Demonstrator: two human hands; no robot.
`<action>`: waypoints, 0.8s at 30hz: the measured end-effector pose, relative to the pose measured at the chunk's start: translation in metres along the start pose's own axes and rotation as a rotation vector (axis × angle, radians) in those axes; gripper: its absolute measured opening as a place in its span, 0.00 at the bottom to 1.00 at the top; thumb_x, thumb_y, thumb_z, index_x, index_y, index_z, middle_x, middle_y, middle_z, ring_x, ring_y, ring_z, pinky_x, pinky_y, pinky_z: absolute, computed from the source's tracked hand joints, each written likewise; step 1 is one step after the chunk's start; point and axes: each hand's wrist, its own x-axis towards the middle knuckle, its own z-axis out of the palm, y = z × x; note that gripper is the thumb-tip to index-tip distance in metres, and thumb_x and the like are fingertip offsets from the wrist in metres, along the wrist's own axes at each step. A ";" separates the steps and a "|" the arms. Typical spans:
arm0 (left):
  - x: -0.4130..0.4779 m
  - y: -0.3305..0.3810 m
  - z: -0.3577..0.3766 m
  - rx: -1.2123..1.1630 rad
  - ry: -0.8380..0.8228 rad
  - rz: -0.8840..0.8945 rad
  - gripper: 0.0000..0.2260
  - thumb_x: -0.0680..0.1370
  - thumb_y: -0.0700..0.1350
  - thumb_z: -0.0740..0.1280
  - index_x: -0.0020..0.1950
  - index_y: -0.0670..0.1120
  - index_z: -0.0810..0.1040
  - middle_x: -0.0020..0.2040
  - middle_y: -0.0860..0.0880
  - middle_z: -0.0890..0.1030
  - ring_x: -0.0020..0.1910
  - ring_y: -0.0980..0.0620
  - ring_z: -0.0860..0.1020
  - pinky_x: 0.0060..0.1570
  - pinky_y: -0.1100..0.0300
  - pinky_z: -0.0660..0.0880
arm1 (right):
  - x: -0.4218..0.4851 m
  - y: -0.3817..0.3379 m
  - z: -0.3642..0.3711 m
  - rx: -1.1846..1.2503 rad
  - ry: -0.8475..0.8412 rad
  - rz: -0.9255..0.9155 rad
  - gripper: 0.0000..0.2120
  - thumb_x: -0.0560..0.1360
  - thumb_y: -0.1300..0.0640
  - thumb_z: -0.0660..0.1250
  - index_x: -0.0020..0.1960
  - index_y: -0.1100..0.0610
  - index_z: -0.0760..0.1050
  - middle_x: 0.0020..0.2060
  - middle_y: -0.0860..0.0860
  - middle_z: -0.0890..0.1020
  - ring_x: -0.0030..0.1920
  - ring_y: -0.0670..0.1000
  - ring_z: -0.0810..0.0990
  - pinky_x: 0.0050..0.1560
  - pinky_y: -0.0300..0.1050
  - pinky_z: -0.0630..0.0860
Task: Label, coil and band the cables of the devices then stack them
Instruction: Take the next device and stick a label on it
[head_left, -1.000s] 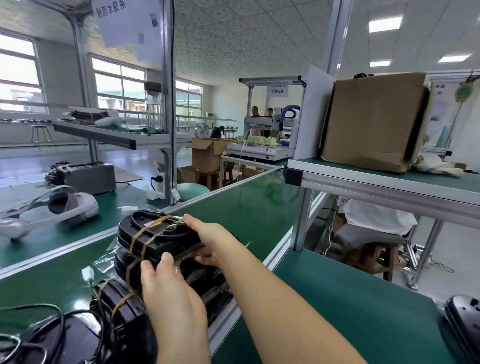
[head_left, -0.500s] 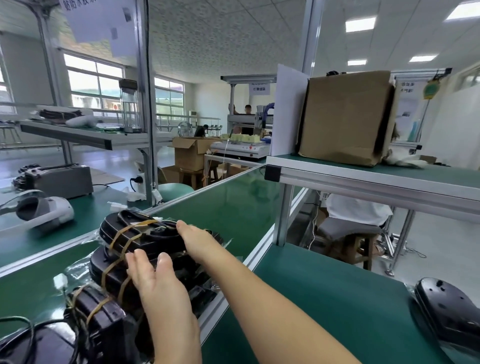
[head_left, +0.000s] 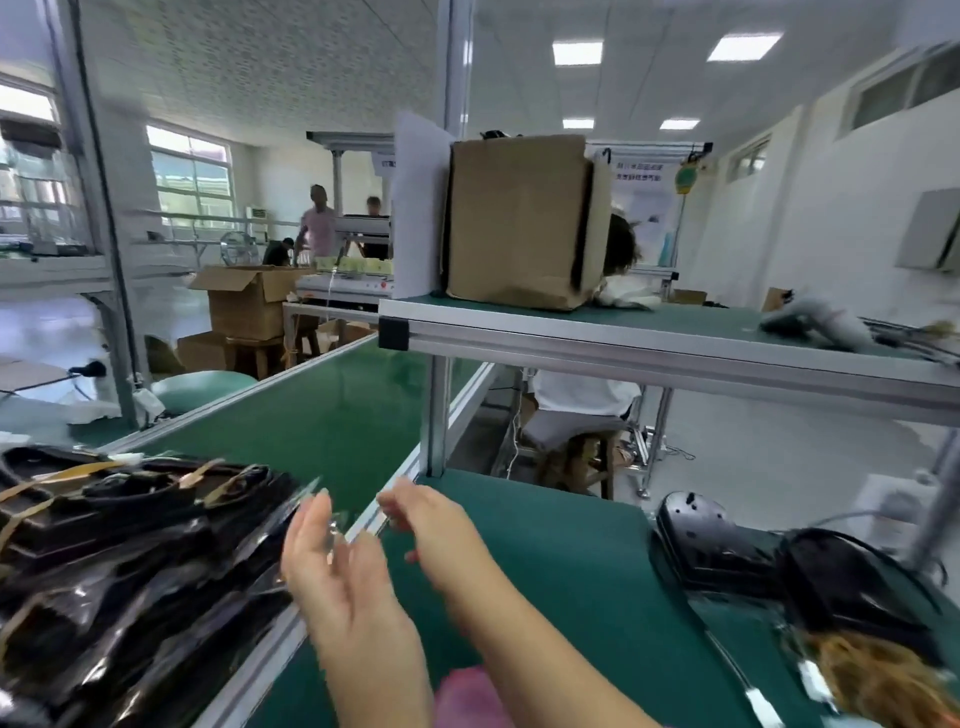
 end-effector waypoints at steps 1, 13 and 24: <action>-0.013 -0.012 0.011 0.013 -0.081 -0.108 0.20 0.79 0.39 0.64 0.55 0.68 0.75 0.69 0.56 0.72 0.66 0.65 0.70 0.60 0.68 0.66 | -0.008 0.016 -0.028 0.012 0.061 0.034 0.17 0.79 0.44 0.56 0.51 0.51 0.80 0.53 0.46 0.82 0.55 0.46 0.78 0.54 0.45 0.73; -0.154 -0.122 0.075 0.385 -0.779 -0.794 0.09 0.80 0.35 0.62 0.57 0.45 0.76 0.60 0.44 0.77 0.58 0.49 0.73 0.69 0.49 0.67 | -0.072 0.163 -0.293 -0.443 0.831 0.353 0.17 0.78 0.59 0.60 0.66 0.55 0.71 0.63 0.53 0.76 0.60 0.54 0.75 0.59 0.48 0.72; -0.160 -0.152 0.069 0.401 -0.685 -0.747 0.10 0.77 0.33 0.66 0.47 0.47 0.83 0.46 0.48 0.84 0.46 0.51 0.82 0.54 0.51 0.77 | -0.030 0.181 -0.340 -1.508 0.510 0.306 0.18 0.76 0.60 0.59 0.65 0.53 0.66 0.62 0.53 0.75 0.63 0.56 0.72 0.60 0.48 0.69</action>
